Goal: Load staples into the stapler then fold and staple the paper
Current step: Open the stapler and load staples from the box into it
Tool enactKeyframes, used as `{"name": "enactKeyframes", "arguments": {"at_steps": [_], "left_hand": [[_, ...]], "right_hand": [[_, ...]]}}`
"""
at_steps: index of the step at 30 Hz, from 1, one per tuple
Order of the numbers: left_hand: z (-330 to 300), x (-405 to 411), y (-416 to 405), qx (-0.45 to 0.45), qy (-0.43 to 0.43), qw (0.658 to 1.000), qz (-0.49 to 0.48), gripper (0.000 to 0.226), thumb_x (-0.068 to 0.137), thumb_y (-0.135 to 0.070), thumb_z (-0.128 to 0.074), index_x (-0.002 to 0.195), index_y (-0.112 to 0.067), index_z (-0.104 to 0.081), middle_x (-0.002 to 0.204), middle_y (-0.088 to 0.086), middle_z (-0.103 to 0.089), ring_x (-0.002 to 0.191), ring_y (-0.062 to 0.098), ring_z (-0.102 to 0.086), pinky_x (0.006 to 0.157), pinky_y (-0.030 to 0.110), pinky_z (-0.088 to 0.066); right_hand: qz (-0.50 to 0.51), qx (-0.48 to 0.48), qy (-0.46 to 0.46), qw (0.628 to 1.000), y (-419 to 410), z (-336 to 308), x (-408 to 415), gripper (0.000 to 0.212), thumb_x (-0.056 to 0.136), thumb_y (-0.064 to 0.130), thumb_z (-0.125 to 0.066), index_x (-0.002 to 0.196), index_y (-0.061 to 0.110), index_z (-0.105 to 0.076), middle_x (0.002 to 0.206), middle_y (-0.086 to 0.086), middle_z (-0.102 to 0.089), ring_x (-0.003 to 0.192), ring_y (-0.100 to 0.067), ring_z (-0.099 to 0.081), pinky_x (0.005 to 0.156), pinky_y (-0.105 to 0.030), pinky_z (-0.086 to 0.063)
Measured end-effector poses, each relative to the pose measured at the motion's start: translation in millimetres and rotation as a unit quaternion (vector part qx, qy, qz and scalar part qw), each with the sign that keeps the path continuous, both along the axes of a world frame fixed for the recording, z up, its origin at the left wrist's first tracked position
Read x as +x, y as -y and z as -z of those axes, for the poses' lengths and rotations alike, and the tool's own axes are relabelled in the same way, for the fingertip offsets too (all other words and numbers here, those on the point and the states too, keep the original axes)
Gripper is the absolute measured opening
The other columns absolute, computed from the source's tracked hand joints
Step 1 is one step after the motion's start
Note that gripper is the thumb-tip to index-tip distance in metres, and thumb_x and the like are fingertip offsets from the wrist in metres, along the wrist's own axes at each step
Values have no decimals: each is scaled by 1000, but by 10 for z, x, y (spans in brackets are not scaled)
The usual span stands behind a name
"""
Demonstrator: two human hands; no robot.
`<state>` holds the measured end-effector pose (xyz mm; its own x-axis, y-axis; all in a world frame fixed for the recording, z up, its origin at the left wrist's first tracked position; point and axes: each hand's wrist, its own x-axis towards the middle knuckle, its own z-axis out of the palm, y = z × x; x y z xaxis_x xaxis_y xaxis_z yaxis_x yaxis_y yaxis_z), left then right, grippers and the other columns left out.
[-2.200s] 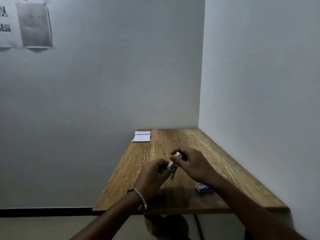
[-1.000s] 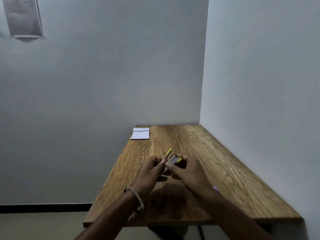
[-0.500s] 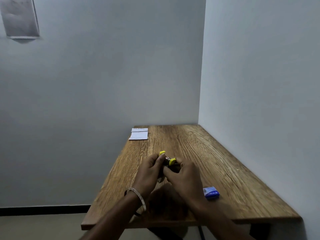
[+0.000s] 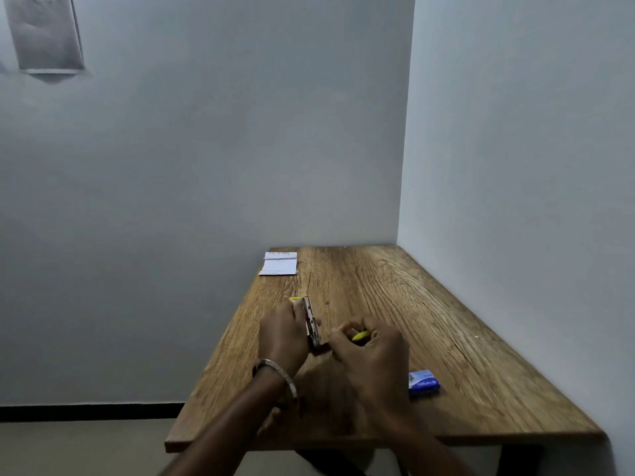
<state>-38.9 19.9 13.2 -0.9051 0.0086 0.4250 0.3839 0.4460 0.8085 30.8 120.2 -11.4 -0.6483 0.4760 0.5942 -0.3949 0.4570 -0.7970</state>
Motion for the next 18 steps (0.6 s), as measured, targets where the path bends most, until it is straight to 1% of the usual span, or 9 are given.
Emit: {"name": "enactKeyframes", "arguments": {"at_steps": [2, 4, 6, 7, 9, 11, 13, 15, 18], "left_hand": [[-74, -7, 32, 34, 3, 999, 26, 33, 105, -25, -39, 87, -12, -64, 80, 2, -76, 61, 10, -70, 51, 24, -55], [-144, -11, 50, 94, 26, 994, 49, 31, 105, -25, -39, 88, -13, -62, 81, 4, -76, 62, 20, -73, 56, 37, -61], [-165, -40, 88, 198, 93, 973, 74, 30, 105, -25, -37, 97, -8, -61, 86, 11, -77, 69, 32, -75, 63, 50, -63], [-158, -53, 112, 246, 139, 955, 88, 31, 105, -25, -36, 103, -4, -59, 90, 14, -76, 74, 37, -75, 64, 51, -63], [-119, -66, 182, 331, 221, 910, 112, 33, 106, -26, -35, 110, -1, -56, 96, 18, -76, 79, 39, -75, 60, 42, -63], [-60, -60, 229, 400, 290, 859, 133, 32, 107, -27, -34, 105, -4, -56, 97, 18, -77, 79, 35, -75, 53, 34, -62], [-19, -65, 234, 459, 340, 808, 145, 31, 107, -24, -32, 98, -4, -54, 98, 19, -76, 80, 33, -74, 57, 36, -64], [18, -83, 214, 481, 364, 783, 154, 29, 106, -20, -33, 97, 0, -53, 100, 21, -74, 83, 31, -72, 66, 37, -61], [39, -58, 165, 490, 371, 769, 179, 28, 104, -15, -39, 93, 4, -57, 105, 23, -70, 83, 29, -70, 65, 34, -61]], "right_hand": [[-33, -10, -2, 999, 18, -20, 7, 8, 79, 19, -78, 76, 24, -73, 69, 11, -72, 62, -1, -69, 56, -13, -54], [-67, -45, 23, 996, -3, -26, 9, 9, 83, 21, -78, 89, 26, -73, 79, 7, -75, 74, -6, -73, 66, -26, -62], [-89, -73, 37, 993, -57, -30, 12, 15, 83, 20, -78, 94, 27, -73, 87, 6, -76, 82, -9, -74, 72, -34, -63], [-97, -81, 44, 991, -88, -28, 16, 16, 82, 20, -79, 96, 26, -73, 89, 5, -76, 84, -10, -74, 75, -36, -63], [-114, -96, 56, 987, -129, -12, 32, 18, 81, 19, -80, 98, 24, -74, 91, 3, -77, 86, -12, -74, 77, -37, -62], [-127, -126, 67, 982, -149, 17, 49, 20, 80, 17, -80, 99, 21, -75, 92, 1, -78, 86, -14, -75, 76, -37, -63], [-140, -168, 72, 973, -148, 46, 58, 22, 79, 16, -80, 100, 18, -75, 94, -3, -78, 86, -17, -76, 72, -33, -63], [-148, -221, 62, 962, -129, 65, 68, 24, 76, 17, -80, 100, 17, -76, 96, -4, -78, 88, -18, -76, 70, -30, -62], [-130, -282, 42, 949, -92, 71, 42, 31, 68, 25, -80, 98, 16, -76, 95, -5, -78, 86, -19, -77, 69, -31, -62]]}}
